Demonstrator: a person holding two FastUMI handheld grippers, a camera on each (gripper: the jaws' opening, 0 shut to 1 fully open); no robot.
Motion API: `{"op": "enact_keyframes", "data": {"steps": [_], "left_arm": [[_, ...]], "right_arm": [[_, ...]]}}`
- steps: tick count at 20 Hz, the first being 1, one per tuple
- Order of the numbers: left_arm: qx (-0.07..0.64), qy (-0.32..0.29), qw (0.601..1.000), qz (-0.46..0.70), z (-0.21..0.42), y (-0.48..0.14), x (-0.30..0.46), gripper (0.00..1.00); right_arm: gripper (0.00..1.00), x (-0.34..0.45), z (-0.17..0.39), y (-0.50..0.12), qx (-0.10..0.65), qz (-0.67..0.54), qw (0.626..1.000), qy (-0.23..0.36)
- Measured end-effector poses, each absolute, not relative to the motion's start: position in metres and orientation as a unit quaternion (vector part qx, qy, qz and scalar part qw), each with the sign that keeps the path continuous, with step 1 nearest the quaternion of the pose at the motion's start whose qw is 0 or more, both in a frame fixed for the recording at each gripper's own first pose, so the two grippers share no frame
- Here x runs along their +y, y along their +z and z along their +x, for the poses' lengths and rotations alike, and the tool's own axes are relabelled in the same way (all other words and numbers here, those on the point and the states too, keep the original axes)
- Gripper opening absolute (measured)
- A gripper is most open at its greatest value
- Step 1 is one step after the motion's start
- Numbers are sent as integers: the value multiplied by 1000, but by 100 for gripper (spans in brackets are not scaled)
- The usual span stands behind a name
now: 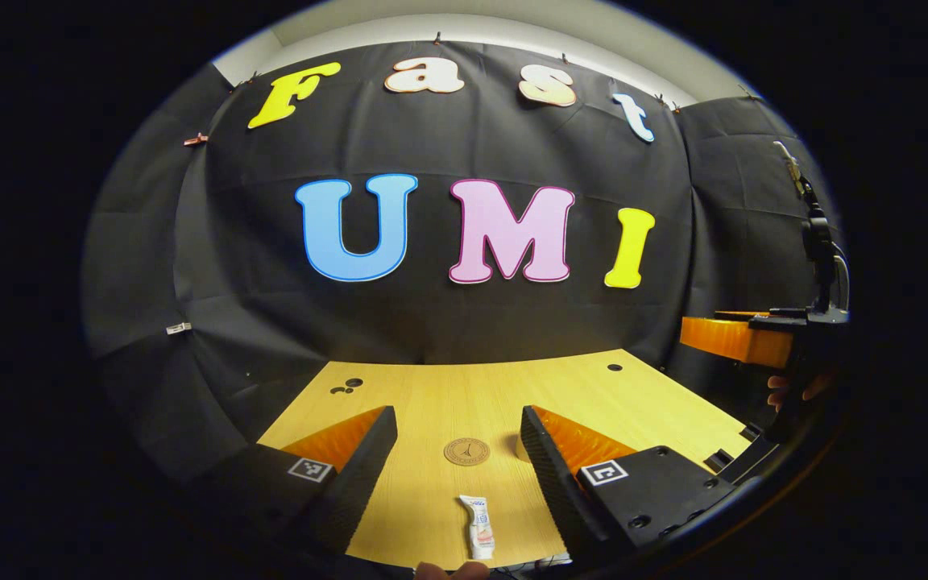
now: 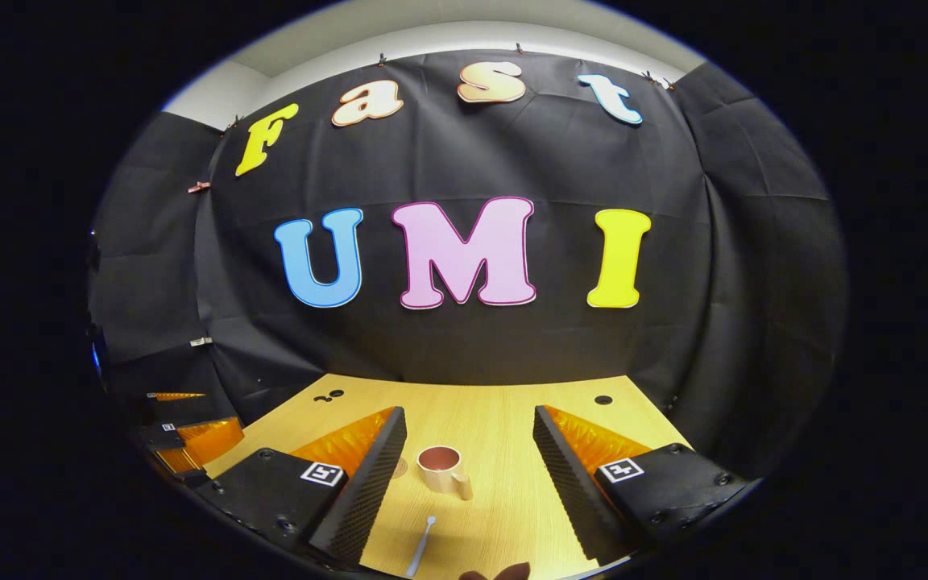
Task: Put the toothbrush and toothpaste on the desktop into the cup, then pick up the cup and place it on the coaster on the desktop.
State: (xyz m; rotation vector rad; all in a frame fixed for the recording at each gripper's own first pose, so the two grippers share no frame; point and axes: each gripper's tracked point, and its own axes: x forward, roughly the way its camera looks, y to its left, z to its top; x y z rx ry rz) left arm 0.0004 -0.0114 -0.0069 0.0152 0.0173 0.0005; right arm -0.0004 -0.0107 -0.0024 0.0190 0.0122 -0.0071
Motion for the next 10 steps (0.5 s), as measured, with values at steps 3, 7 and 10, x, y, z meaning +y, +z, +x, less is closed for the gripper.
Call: {"op": "enact_keyframes", "data": {"steps": [3, 7, 10], "left_arm": [[17, 1, 1000, 13, 3, -13, -13, 96], [44, 9, 998, 32, 11, -35, -18, 96], [75, 5, 996, 44, 21, -61, -30, 96]], "right_arm": [[98, -13, 0, -5, 8, 11, 1000, -5], [98, -21, -2, -10, 15, 15, 1000, -9], [98, -30, -2, -16, 23, 17, 999, -14]]}}
